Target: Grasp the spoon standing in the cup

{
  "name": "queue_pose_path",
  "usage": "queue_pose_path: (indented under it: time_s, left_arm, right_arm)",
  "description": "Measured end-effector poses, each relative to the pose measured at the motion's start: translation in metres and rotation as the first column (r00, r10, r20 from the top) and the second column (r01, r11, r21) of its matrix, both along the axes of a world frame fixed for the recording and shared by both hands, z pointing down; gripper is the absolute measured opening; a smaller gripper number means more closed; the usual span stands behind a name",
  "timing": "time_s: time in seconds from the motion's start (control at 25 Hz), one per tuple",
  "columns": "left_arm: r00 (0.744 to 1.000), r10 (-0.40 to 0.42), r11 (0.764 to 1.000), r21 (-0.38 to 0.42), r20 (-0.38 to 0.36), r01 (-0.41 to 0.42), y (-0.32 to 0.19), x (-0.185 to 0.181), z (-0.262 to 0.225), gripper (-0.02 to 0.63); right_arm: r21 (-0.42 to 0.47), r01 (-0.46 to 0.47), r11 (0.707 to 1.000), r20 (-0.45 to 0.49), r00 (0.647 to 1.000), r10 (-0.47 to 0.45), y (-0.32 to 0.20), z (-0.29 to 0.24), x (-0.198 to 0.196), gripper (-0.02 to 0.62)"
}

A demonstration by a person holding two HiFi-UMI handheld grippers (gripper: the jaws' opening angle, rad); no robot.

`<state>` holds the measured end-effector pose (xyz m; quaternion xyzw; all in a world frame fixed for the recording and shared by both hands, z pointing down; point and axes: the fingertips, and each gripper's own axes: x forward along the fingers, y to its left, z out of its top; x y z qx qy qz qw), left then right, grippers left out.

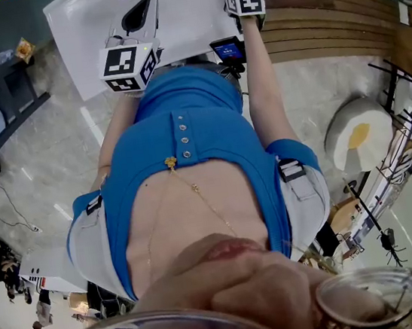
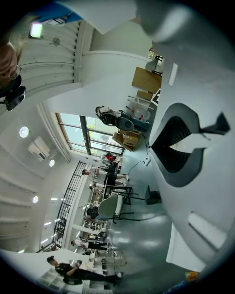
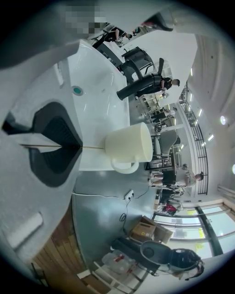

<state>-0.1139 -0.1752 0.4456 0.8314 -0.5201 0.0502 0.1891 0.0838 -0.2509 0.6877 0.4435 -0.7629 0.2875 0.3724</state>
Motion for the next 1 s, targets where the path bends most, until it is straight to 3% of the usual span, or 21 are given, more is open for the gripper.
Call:
queue_pose_path:
  time_s: [1.0]
  left_arm:
    - [1.0,0.006,1.0,0.003,0.0,-0.006,0.0012,0.0038,-0.0013,0.0]
  right_arm:
    - [0.035,0.001,0.999,0.001,1.0,-0.001,-0.006,0.0027,-0.0004,0.009]
